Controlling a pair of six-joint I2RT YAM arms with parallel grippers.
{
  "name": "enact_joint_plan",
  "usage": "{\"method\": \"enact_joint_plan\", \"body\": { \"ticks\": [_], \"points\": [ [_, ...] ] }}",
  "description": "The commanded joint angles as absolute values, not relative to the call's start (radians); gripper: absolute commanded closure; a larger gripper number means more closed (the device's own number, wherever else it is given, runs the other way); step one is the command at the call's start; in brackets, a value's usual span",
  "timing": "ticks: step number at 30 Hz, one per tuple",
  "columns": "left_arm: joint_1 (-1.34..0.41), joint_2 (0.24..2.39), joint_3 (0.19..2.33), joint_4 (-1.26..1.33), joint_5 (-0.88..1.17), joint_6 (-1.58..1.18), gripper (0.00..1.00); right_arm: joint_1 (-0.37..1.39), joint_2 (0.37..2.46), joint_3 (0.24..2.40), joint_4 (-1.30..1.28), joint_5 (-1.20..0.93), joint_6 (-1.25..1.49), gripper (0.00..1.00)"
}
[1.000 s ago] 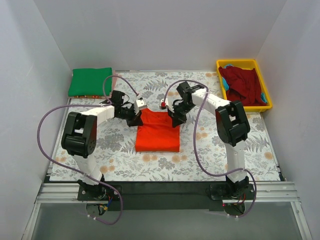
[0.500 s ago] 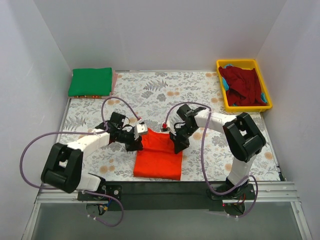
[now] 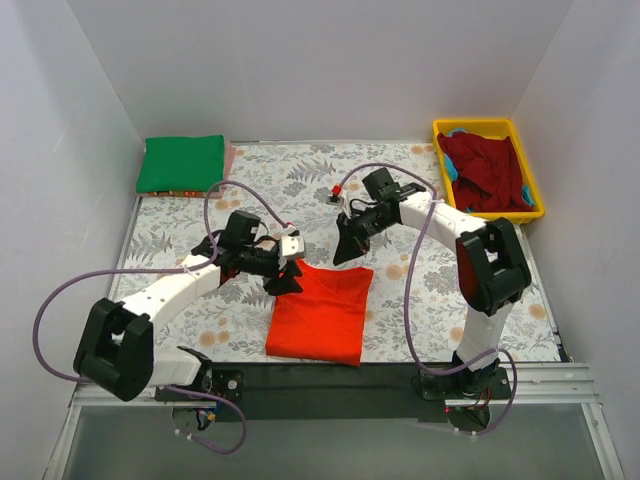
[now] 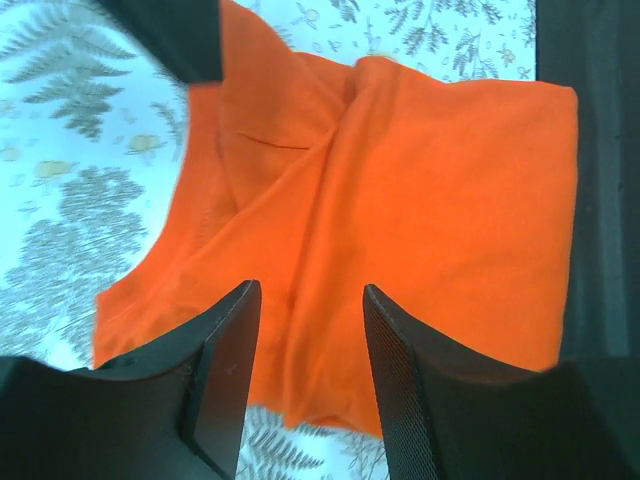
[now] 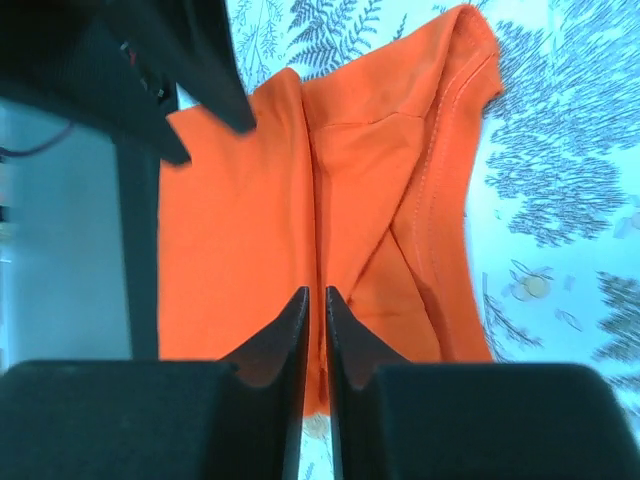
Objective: Fold and stack the t-shirts
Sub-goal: Fold the tshirt
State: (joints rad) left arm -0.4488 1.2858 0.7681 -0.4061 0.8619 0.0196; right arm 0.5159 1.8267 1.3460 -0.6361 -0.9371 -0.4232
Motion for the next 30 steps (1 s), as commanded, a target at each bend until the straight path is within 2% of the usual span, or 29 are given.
{"method": "enact_joint_plan", "body": {
  "ticks": [1,13,22,30],
  "points": [
    [-0.503,1.333,0.79,-0.313,0.851,-0.05,0.57,0.529,1.922,1.382,-0.585,-1.048,-0.287,0.85],
    [-0.672,1.506,0.758,-0.226,0.729,-0.04,0.6,0.6,2.089,1.414,-0.537,-1.097,-0.227,0.89],
    [-0.695,1.506,0.716,-0.172,0.695,-0.055,0.62,0.614,2.177,1.351,-0.482,-1.066,-0.222,0.91],
    [-0.692,1.517,0.736,-0.149,0.67,-0.049,0.58,0.615,2.195,1.336,-0.469,-1.066,-0.216,0.93]
  ]
}}
